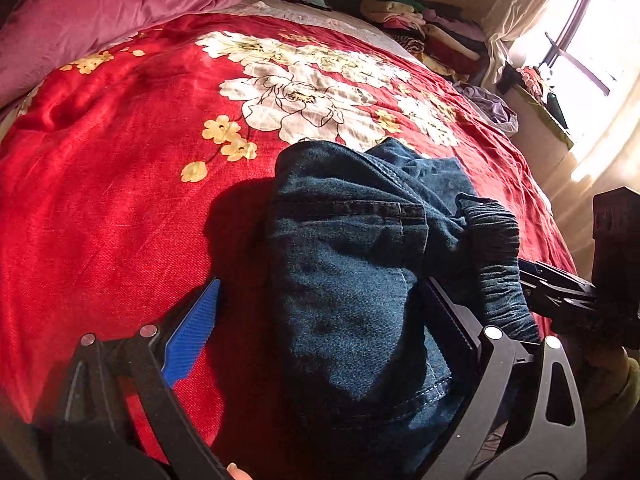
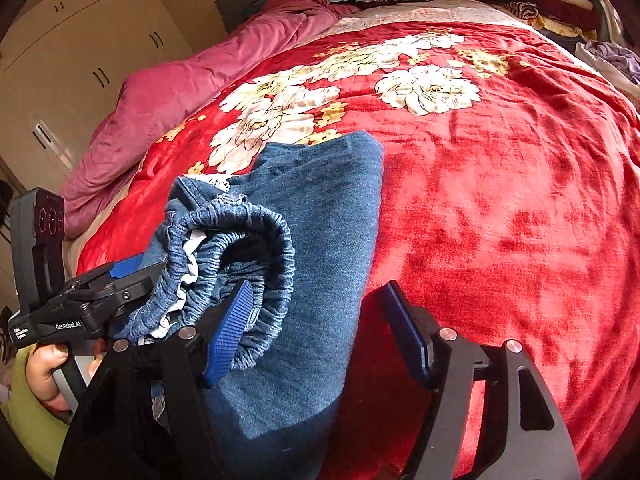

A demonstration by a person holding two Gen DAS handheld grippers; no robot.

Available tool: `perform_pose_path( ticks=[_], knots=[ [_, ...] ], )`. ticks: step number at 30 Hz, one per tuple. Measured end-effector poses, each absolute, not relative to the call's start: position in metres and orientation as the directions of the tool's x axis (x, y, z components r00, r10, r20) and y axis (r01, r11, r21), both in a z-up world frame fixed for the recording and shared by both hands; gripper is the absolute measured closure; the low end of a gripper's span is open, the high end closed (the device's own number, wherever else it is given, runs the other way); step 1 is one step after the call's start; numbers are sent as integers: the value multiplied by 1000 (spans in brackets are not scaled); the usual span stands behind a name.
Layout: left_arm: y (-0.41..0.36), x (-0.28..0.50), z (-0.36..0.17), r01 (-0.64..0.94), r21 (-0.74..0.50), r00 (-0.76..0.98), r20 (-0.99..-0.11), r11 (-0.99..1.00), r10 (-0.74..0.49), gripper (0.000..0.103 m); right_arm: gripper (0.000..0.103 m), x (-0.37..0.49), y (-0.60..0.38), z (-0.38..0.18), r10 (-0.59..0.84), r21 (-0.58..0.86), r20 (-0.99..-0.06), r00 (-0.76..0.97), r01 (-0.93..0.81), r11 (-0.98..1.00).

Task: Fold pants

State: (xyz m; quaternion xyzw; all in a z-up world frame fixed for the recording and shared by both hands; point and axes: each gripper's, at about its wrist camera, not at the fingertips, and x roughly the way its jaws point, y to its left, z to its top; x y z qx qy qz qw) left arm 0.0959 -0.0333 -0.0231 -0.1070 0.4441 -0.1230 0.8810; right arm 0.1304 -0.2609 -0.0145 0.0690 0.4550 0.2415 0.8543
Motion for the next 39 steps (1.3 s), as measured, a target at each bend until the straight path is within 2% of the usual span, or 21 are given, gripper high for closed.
perform_pose_path(
  ticks=[3,4,6,8,10,17,21,28,39],
  knots=[
    [-38,97,-23,132,-305,577,-750,943,-323,26,38,135,-257,-17,476,336,-745,468,-354,873],
    [-39,98,-23,134,-312,578,-746,940,-330,32,41,136,-256,-18,480,336,-742,468,-360,870],
    [-42,99,-23,143,-325,573,-743,935,-346,46,52,136,-254,-18,495,340,-735,463,-380,860],
    [-48,97,-21,146,-310,580,-743,939,-335,51,69,134,-250,-17,511,341,-725,462,-404,849],
    [-51,93,-17,150,-301,598,-731,942,-329,57,77,130,-245,-14,521,337,-713,468,-423,841],
    [-57,80,4,180,-295,643,-686,938,-339,70,82,111,-236,5,489,252,-683,543,-454,855],
    [-57,84,19,192,-339,651,-659,921,-378,71,82,109,-231,22,513,246,-649,562,-483,840],
    [-52,113,42,192,-332,684,-629,923,-369,72,82,135,-222,46,524,224,-603,602,-503,835],
    [-53,170,54,189,-270,691,-646,944,-323,72,82,195,-210,54,494,204,-598,631,-476,855]
  ],
)
